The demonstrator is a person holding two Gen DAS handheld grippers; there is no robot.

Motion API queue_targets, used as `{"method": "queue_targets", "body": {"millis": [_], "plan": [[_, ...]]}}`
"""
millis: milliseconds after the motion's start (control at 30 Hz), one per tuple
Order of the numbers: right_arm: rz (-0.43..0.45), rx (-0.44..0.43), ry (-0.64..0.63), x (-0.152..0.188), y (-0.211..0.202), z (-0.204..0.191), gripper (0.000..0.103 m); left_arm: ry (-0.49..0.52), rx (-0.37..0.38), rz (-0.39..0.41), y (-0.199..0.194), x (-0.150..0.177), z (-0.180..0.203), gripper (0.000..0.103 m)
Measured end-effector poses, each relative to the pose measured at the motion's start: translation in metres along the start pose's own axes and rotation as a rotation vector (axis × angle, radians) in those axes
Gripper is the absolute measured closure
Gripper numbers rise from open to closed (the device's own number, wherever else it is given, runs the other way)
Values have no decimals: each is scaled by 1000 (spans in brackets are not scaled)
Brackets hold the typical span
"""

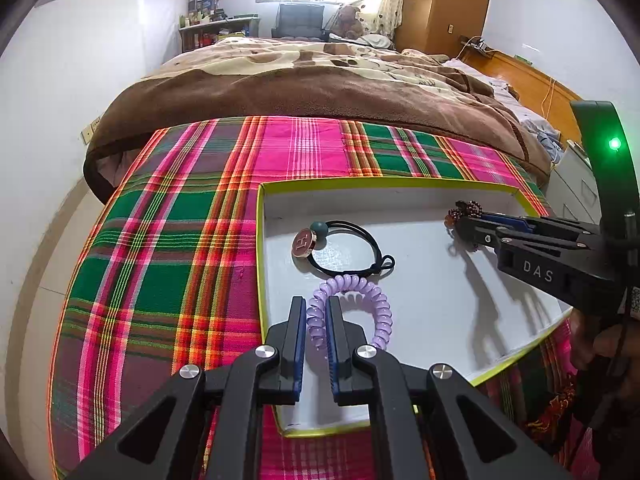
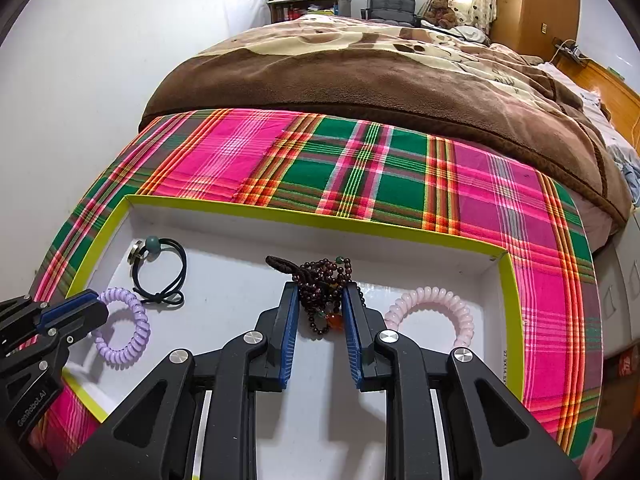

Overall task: Organize jewelry
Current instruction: 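Open both tools to drop the coil and bracelet in the box, then move both open tools back over the remaining jewelry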

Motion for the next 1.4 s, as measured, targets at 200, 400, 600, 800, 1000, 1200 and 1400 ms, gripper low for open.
{"method": "queue_targets", "body": {"millis": [200, 400, 600, 800, 1000, 1200, 1400], "plan": [[1, -8, -2, -1, 1, -2, 73, 2, 3, -5, -1, 1, 0, 93], [24, -16, -6, -3, -4, -3, 66, -4, 13, -1, -2, 1, 1, 91], [42, -22, 1, -1, -9, -2, 58, -27, 34, 25, -13, -1, 1, 79], [81, -41, 12, 2, -29, -4, 55, -49, 66, 41, -29, 0, 2, 73], [132, -59, 9, 12, -61, -11, 55, -57, 115, 69, -53, 6, 6, 69], [165, -68, 27, 35, -88, -11, 55, -78, 128, 90, -77, 20, 3, 68], [179, -75, 14, 65, -109, -13, 55, -72, 135, 98, -95, 40, 4, 67]]}}
Point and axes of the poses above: each gripper's, at about its wrist camera, not at the fingertips, and y roughly the way its jaws point, z to its right, x to its underside, the point moved 7 cm from there along y, roughly the way its jaws point, and after that the axes turned 12 degrees about -x, right-handed, at the moved point
